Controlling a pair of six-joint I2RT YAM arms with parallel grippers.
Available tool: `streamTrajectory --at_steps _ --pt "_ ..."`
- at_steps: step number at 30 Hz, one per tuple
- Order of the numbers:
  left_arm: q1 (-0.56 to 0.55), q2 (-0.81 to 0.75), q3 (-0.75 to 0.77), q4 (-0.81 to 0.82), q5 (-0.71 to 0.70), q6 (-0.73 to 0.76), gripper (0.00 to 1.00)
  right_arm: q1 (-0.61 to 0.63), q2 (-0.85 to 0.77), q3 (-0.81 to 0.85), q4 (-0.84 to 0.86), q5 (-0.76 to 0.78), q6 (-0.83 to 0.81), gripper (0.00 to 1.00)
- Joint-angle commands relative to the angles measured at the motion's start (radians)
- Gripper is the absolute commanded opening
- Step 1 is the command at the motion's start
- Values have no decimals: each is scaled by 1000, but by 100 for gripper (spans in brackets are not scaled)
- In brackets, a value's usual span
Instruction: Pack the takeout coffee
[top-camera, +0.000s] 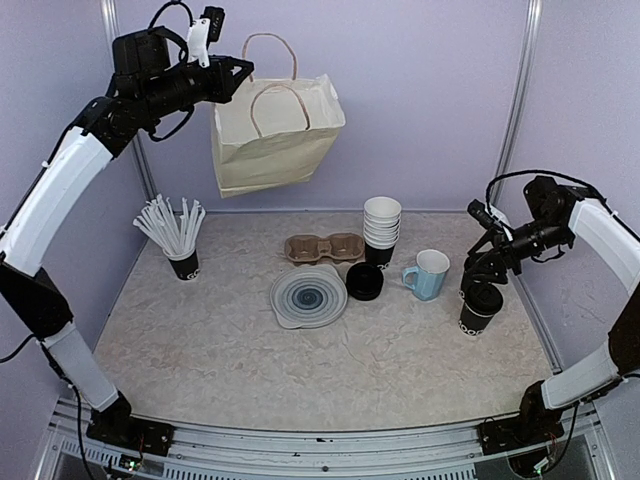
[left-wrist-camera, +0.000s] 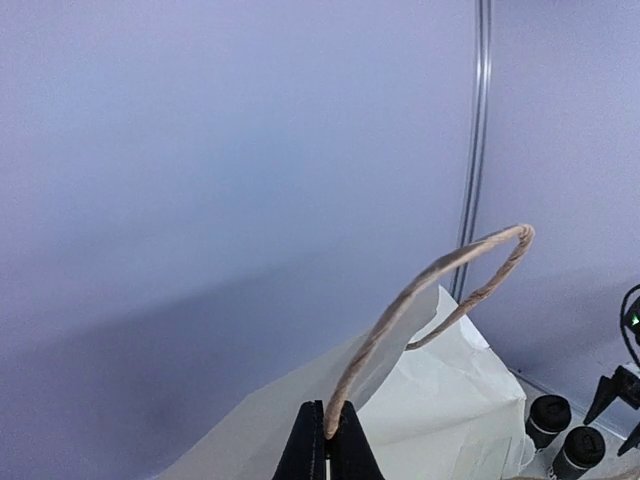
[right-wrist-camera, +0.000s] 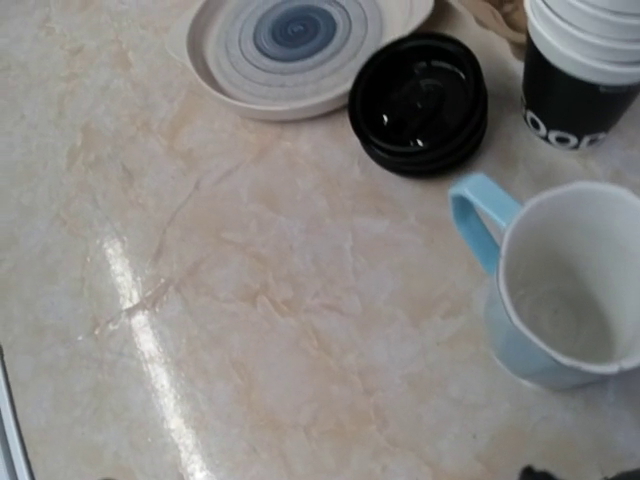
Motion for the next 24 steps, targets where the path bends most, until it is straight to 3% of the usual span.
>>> streamTrajectory --at_steps 1,8,12,19,24 --pt "-95 -56 -23 -112 33 17 0 43 13 42 -12 -34 24 85" --pt "-233 -151 -138 -148 149 -65 0 47 38 92 -16 -70 45 81" --pt "-299 -196 -219 -154 132 -121 0 62 48 98 7 -70 68 76" --pt "-336 -318 -403 -243 24 -276 0 300 55 121 146 172 170 67" --pt "-337 -441 -506 -357 -121 -382 0 480 211 243 243 331 253 54"
